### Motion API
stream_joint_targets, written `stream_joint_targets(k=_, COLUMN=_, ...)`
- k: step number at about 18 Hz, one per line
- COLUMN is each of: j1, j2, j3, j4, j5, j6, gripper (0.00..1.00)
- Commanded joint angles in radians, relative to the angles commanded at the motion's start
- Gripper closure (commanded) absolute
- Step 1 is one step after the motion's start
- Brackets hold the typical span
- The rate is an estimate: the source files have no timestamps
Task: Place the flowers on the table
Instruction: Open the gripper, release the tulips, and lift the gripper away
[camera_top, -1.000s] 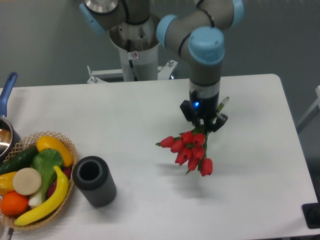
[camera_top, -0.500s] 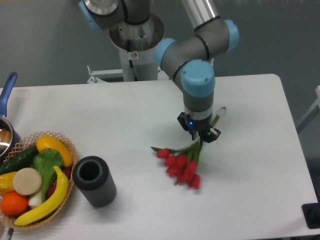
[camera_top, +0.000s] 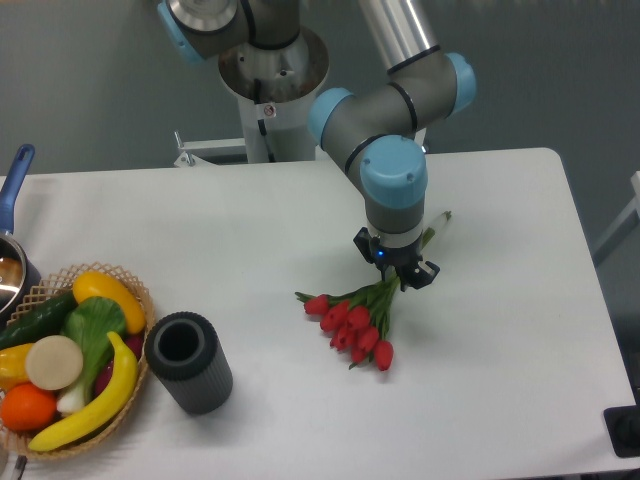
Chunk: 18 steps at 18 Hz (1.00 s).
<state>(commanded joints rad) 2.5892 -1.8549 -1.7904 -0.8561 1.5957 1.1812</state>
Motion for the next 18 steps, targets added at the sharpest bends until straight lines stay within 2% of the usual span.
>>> stream_joint_targets(k=2, j1=0.040, j2=0.034, j3=0.029, j4=0.000, j5=-0.086, j6=-0.005, gripper=0.00)
stream_joint_targets(k=4, j1=0.069, j2=0.071, j3=0.048, j4=-0.023, j5=-0.114, j6=-0.008, gripper=0.00)
stream_joint_targets(k=6, j1=0.097, j2=0.118, j3=0.063, j4=-0.079, j5=-0.118, j6=0.002, gripper=0.00)
stream_joint_targets(k=8, j1=0.115, j2=0.141, j3=0.109, j4=-0.180, j5=-0.122, j6=0.035, gripper=0.00)
stream_joint_targets(k=10, j1=0.132, j2=0.152, j3=0.156, j4=-0.294, j5=-0.117, j6=0.139, gripper=0.00)
stream_joint_targets(k=11, j1=0.159, j2=0.167, j3=0.163, j4=-0.331, j5=-0.117, j6=0.200, gripper=0.00)
stream_joint_targets(k=14, j1=0.235, j2=0.218, j3=0.149, j4=-0.379, j5=-0.125, j6=0.372, gripper=0.00)
stream_joint_targets(k=18, j1=0.354, j2=0.264, j3=0.131, j4=-0.445, j5=-0.194, j6=0.587, gripper=0.00)
